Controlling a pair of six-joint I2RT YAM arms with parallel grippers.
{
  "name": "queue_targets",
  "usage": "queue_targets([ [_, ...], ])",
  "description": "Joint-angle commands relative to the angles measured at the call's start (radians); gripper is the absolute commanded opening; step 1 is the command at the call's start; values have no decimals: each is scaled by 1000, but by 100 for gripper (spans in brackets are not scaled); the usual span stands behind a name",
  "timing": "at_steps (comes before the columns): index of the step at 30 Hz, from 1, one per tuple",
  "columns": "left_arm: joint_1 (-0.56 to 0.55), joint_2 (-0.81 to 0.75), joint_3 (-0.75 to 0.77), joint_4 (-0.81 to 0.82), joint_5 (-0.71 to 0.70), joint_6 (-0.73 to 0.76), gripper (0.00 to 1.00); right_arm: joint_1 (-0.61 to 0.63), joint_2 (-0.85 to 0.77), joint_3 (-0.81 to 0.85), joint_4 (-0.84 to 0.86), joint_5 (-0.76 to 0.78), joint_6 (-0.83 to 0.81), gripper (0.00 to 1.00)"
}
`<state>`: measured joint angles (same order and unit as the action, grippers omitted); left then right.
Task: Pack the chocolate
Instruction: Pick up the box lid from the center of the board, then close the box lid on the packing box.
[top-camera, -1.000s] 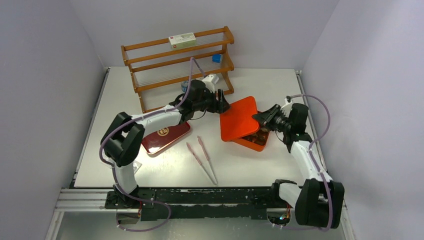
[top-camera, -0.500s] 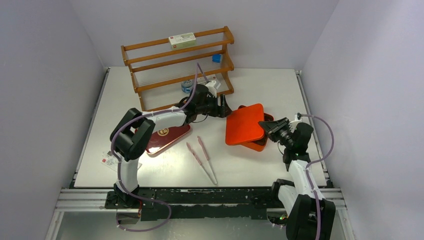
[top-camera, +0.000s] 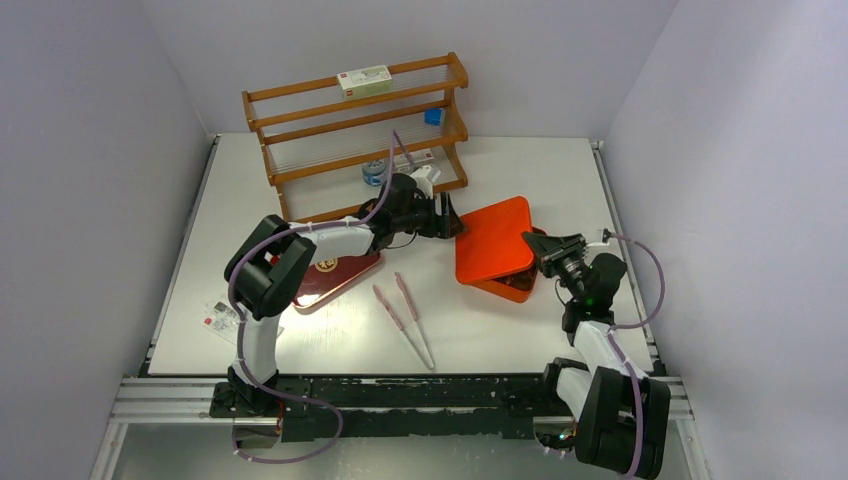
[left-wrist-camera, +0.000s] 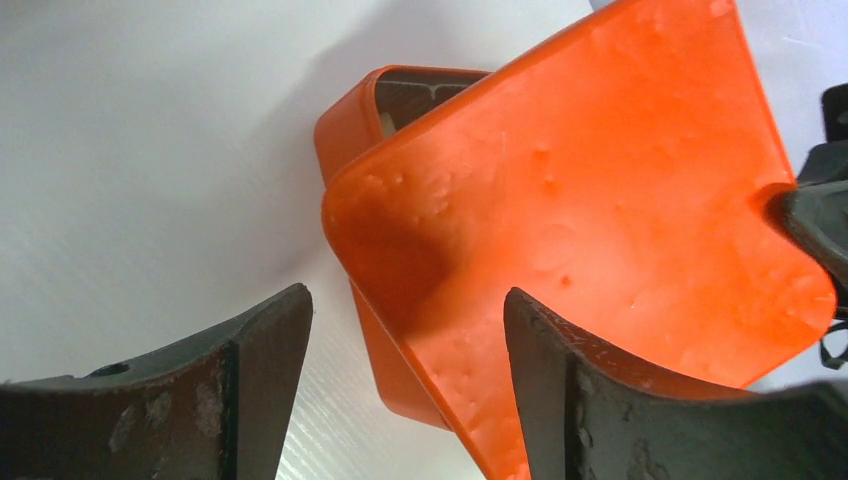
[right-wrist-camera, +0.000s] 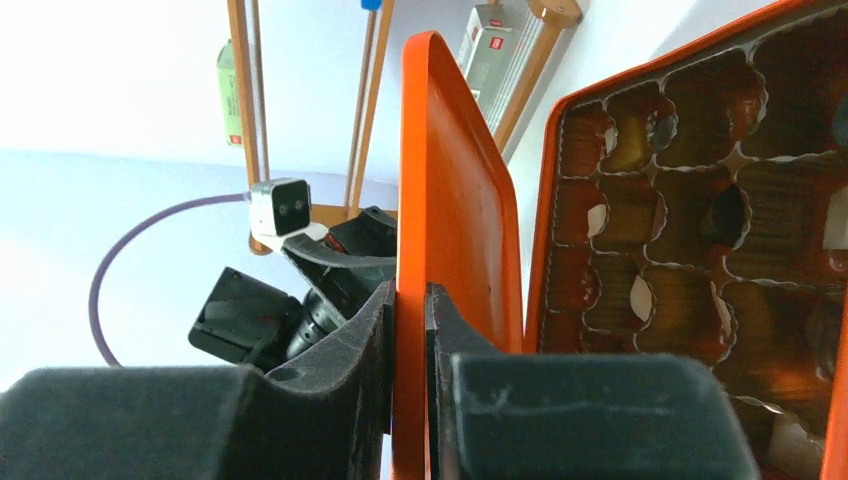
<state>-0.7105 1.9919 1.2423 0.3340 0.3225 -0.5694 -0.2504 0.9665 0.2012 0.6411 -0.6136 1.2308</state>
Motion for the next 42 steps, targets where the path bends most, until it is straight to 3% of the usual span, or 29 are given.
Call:
queue_targets([
  [1,-3,18,3,82,53,-37,75,-12,29,8,134,22,71,3],
  [11,-4,79,32,73,49,-45,73,-13,79,-31,186,95,112,2],
  [18,-5,132,61,113,98,-65,62,-13,60,-53,142,122,88,3],
  [22,-4,148,69,128,113,-66,54,-13,36,-62,88,140,59,11],
  [25,-4,159,80,135,120,-63,52,-14,15,-54,-24,139,7,24],
  [29,-4,187,111,114,133,-50,48,-15,-40,16,-313,168,-152,39],
  [35,-6,194,119,106,124,-31,41,-15,-128,133,-682,337,-352,47],
  [39,-7,204,137,98,119,-21,39,-15,-127,185,-781,423,-465,48],
  [42,-9,220,161,98,119,-23,43,-15,-78,239,-841,460,-560,56],
])
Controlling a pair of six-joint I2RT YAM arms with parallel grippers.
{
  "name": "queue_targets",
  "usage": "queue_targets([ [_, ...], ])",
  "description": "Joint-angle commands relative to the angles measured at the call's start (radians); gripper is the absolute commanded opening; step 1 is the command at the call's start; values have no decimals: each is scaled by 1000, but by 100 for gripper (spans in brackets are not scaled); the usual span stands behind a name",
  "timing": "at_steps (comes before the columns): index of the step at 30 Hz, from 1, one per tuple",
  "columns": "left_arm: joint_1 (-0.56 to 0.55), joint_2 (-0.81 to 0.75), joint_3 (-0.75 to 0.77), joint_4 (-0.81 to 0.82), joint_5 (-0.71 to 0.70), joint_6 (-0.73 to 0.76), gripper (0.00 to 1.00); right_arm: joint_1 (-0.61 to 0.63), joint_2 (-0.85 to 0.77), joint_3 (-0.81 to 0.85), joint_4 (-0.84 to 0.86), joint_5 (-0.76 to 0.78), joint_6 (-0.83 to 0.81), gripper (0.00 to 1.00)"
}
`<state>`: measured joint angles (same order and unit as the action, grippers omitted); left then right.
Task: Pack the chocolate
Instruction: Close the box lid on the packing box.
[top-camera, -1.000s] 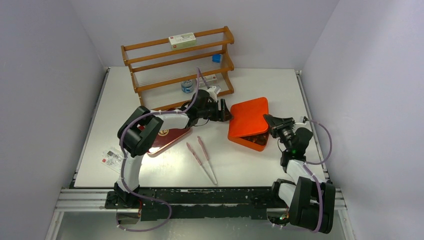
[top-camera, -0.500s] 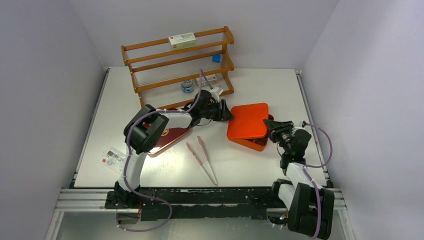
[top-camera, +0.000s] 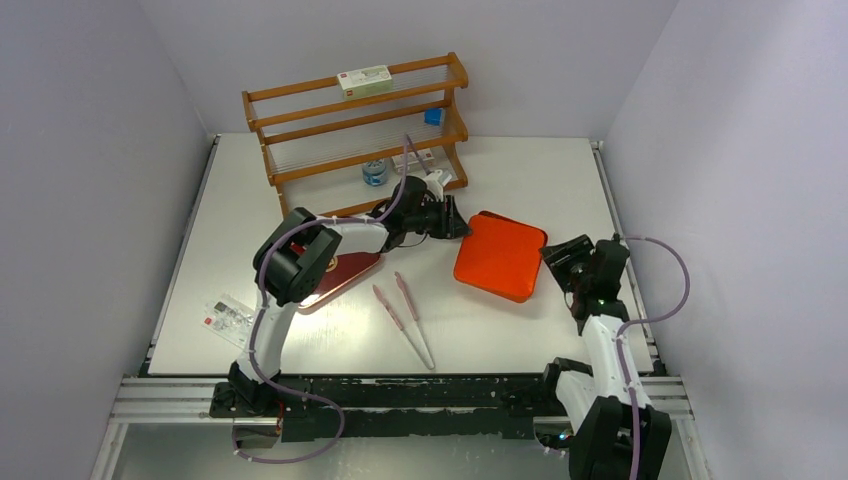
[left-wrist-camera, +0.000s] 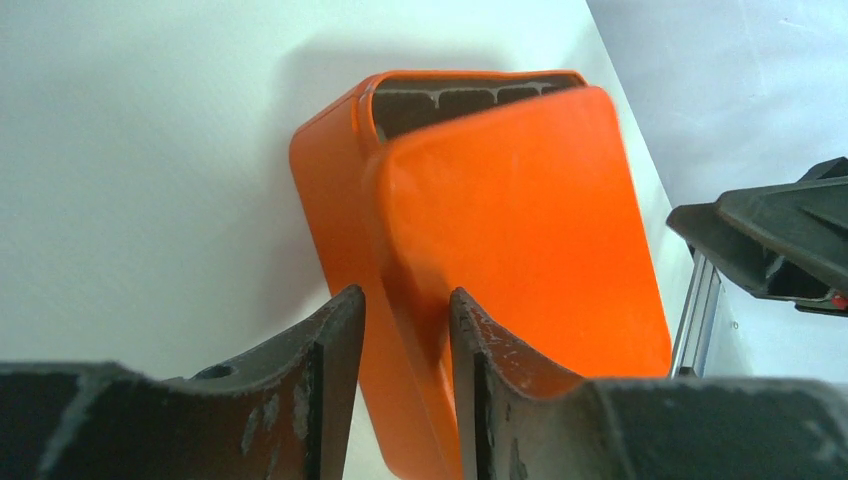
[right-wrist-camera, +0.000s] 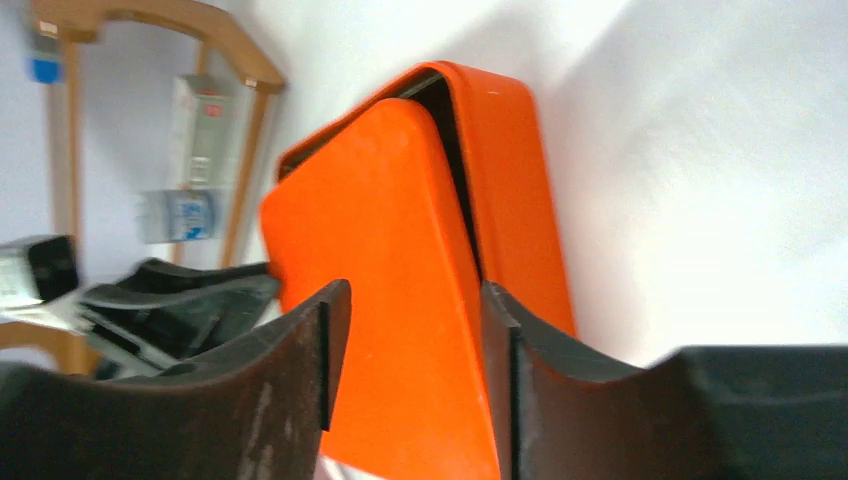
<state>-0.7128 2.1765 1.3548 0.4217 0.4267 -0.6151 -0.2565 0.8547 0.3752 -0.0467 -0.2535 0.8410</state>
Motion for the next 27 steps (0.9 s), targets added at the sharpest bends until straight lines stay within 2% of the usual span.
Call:
queue_targets([
  [1,-7,41,53,13,16,22,43,-9,47,84,-173,115,-193,58],
  [5,-11,62,92,3,10,29,40,-7,79,119,-187,115,-230,63],
  [8,-13,77,112,7,-1,26,34,-5,118,102,-139,58,-241,58],
  [14,-19,119,176,-50,-35,37,33,-3,224,103,-68,76,-228,44],
  [18,-26,138,218,-84,-67,65,33,-1,257,108,26,100,-209,39],
  [27,-30,191,305,-133,-105,91,39,2,382,161,85,121,-197,37],
])
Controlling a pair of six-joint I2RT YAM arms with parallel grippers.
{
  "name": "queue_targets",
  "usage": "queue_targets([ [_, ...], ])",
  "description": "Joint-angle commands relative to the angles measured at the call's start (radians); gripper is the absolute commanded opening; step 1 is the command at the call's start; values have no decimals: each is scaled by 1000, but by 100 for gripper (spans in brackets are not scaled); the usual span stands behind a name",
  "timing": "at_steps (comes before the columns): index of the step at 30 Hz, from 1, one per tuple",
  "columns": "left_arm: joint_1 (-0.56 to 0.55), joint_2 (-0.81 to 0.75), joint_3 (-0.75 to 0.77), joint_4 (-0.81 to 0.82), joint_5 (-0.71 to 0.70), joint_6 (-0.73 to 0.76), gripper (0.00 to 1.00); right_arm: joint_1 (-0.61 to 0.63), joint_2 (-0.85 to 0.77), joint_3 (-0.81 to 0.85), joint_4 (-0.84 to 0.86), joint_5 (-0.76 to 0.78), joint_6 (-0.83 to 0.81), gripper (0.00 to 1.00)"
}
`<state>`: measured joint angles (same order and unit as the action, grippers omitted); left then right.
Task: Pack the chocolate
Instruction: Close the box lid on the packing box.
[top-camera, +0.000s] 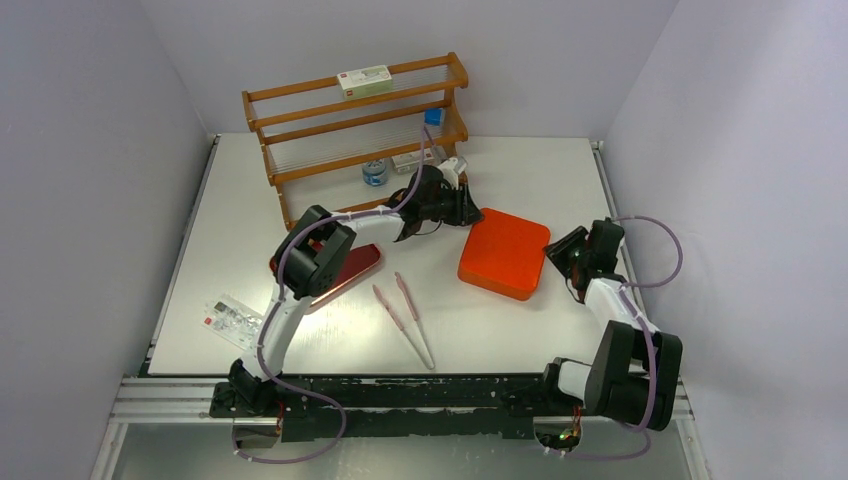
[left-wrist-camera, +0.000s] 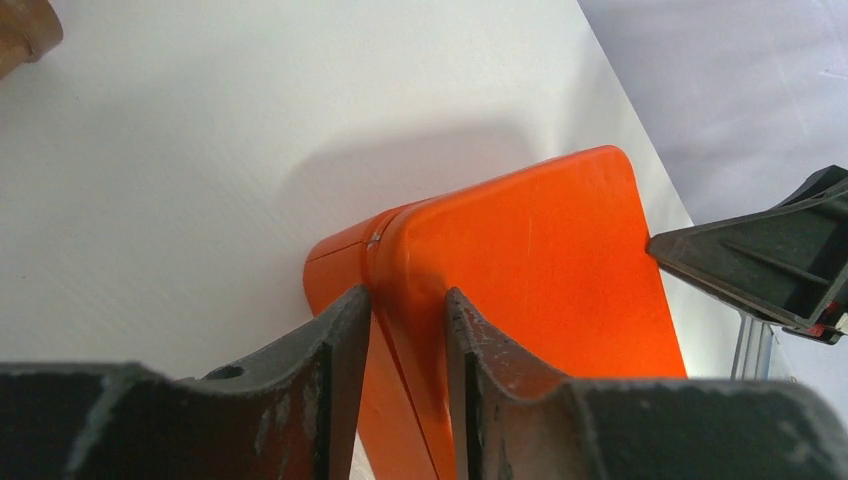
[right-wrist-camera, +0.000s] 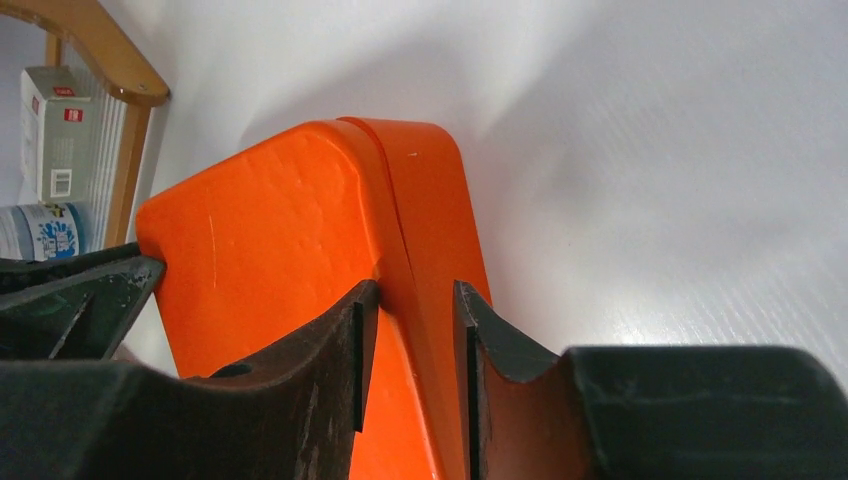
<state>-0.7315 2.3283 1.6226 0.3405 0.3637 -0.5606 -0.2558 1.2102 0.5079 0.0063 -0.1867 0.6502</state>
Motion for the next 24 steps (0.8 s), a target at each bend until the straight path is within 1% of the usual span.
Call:
queue_targets([
  [1,-11,43,40,-52,-48,39,40,2,33,33,37,58,-8,37],
  [6,-12,88,101,-126,-79,59,47,7,110,47,30,95,-23,37],
  [9,-12,105,114,-175,-124,75,51,12,204,59,10,110,-32,38],
  [12,-9,109,105,-200,-120,73,54,31,257,76,19,99,-73,44],
  [14,-2,95,74,-167,-78,49,53,42,281,108,29,32,-123,45],
  [16,-1,64,33,-135,-63,23,50,63,312,178,12,-19,-174,46],
  [20,-1,-27,-52,-151,-124,5,46,123,417,318,-38,-113,-280,46],
  [22,-1,-84,-100,-169,-181,9,46,149,478,365,-52,-119,-320,44],
  [24,-1,-154,-171,-151,-244,3,47,170,532,398,-57,-129,-368,42],
])
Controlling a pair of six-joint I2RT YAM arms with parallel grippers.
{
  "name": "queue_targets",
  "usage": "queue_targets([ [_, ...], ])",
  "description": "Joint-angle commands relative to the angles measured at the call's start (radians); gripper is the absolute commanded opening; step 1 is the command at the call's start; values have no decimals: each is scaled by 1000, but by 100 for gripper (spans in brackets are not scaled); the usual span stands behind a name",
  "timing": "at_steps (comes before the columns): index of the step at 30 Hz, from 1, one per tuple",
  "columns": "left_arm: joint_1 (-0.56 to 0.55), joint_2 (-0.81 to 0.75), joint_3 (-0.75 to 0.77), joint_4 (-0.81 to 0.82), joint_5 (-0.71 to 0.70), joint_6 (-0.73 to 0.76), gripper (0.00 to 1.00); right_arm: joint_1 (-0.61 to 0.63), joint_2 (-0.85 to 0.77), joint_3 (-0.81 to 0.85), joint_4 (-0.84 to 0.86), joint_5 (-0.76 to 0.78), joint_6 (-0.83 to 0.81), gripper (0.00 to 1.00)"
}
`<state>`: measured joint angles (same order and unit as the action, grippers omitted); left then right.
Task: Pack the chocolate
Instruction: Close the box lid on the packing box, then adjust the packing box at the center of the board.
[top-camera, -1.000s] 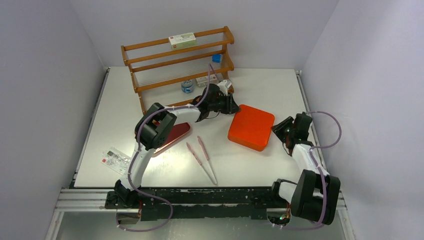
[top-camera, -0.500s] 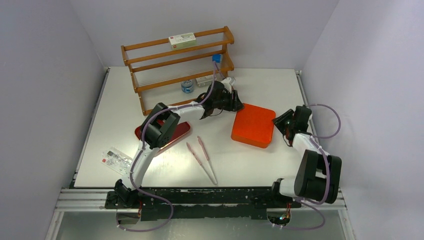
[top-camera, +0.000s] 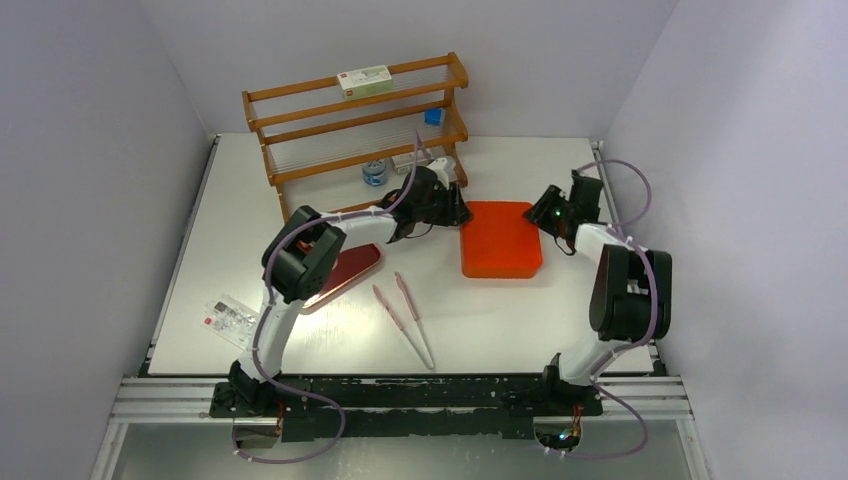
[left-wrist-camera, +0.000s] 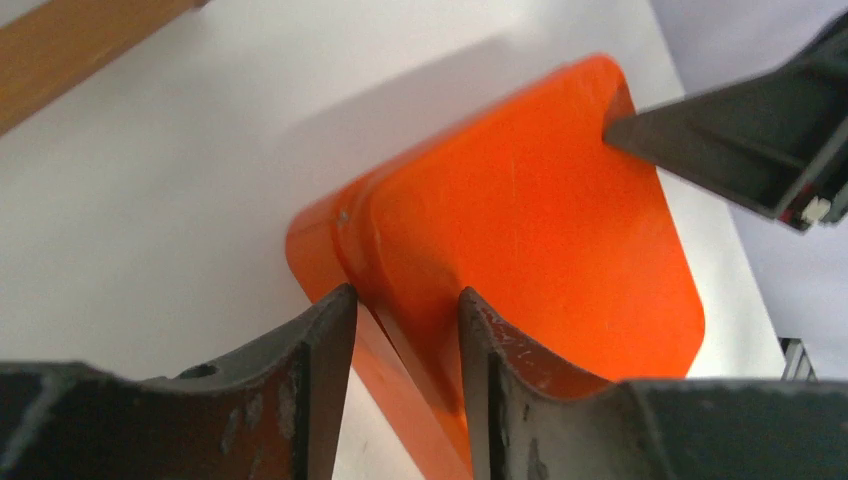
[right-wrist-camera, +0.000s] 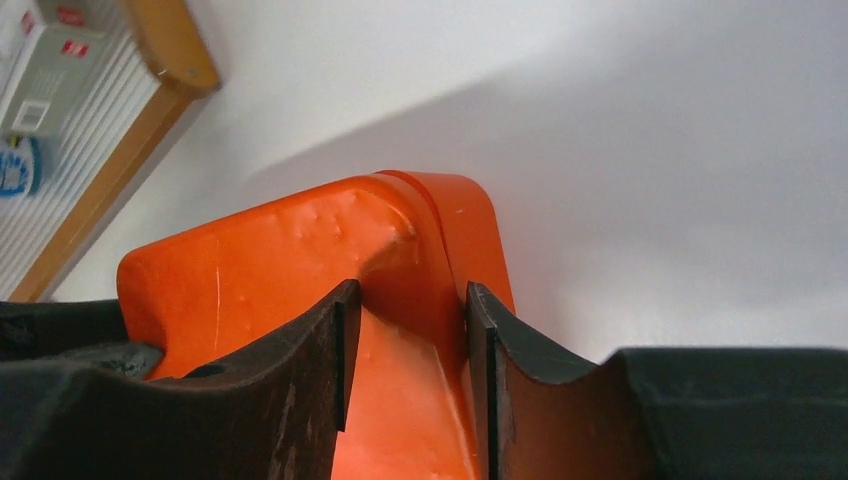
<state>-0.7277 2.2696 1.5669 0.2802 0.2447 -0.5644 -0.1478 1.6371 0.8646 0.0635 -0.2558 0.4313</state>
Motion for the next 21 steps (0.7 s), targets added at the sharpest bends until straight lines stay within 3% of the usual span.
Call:
queue_targets([
  [1,-3,-134,-151,-73,-146,1,49,67,135,60,-119,-83,-172,42],
  [7,13,-254,-160,-3,-131,113,62,104,204,168,-152,-124,-312,43],
  [9,19,-230,-100,-7,-122,187,68,108,202,208,-172,-112,-333,47],
  [11,29,-171,-8,-56,-123,264,71,108,196,256,-205,-84,-327,57],
  [13,53,-101,76,-84,-60,305,71,107,183,301,-248,-50,-294,70],
  [21,79,34,199,-73,42,464,77,108,37,334,-386,169,36,93],
])
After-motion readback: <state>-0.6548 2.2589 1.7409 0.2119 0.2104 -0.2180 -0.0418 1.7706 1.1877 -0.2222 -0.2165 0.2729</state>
